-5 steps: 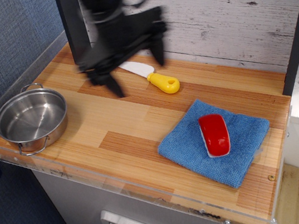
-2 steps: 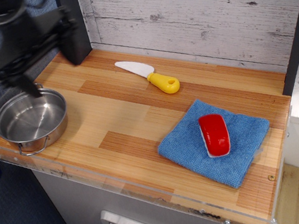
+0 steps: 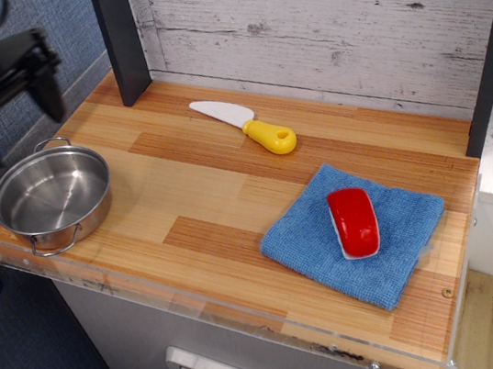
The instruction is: Move the pot in front of the blue cloth
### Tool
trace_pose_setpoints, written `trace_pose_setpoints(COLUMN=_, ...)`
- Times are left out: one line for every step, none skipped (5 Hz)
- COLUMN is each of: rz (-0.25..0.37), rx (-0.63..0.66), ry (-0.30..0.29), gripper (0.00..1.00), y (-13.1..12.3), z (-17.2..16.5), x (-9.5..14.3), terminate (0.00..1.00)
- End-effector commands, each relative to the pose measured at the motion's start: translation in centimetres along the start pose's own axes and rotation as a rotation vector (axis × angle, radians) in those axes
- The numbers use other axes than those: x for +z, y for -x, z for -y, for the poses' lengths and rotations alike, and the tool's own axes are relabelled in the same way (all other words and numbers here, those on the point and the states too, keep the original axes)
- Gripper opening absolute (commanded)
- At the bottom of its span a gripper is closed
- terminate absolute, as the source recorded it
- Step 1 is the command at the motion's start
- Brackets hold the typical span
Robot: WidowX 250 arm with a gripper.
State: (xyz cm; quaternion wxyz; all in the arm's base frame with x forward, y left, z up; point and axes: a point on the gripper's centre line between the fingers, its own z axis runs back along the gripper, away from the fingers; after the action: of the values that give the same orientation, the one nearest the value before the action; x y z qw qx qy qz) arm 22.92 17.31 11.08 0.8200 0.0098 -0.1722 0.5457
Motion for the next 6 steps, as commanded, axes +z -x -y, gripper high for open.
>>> trace_pose_setpoints(rz=0.060, rx=-0.067, ry=-0.054, gripper=1.00, y=-2.5, z=-1.3, x=-0.1, terminate=0.00)
trace_pose_setpoints(rz=0.042, rx=-0.101, ry=-0.067, gripper=1.00, y=-2.3, z=-1.6, x=-1.4, terminate=0.00)
trace_pose_setpoints(rz=0.033, rx=-0.154, ry=-0.105, gripper=1.00, y=-1.9, z=-2.3, x=-2.3, terminate=0.00)
trace_pose_setpoints(rz=0.023, rx=-0.166, ry=-0.121, gripper=1.00, y=-1.9, z=-2.5, x=-3.3, terminate=0.00)
trace_pose_setpoints(rz=0.003, rx=-0.190, ry=-0.150, gripper=1.00, y=-2.2, z=-3.1, x=-4.5, terminate=0.00)
trace_pose_setpoints(rz=-0.029, rx=-0.179, ry=-0.167, gripper=1.00, y=-1.8, z=-3.6, x=-5.7, terminate=0.00)
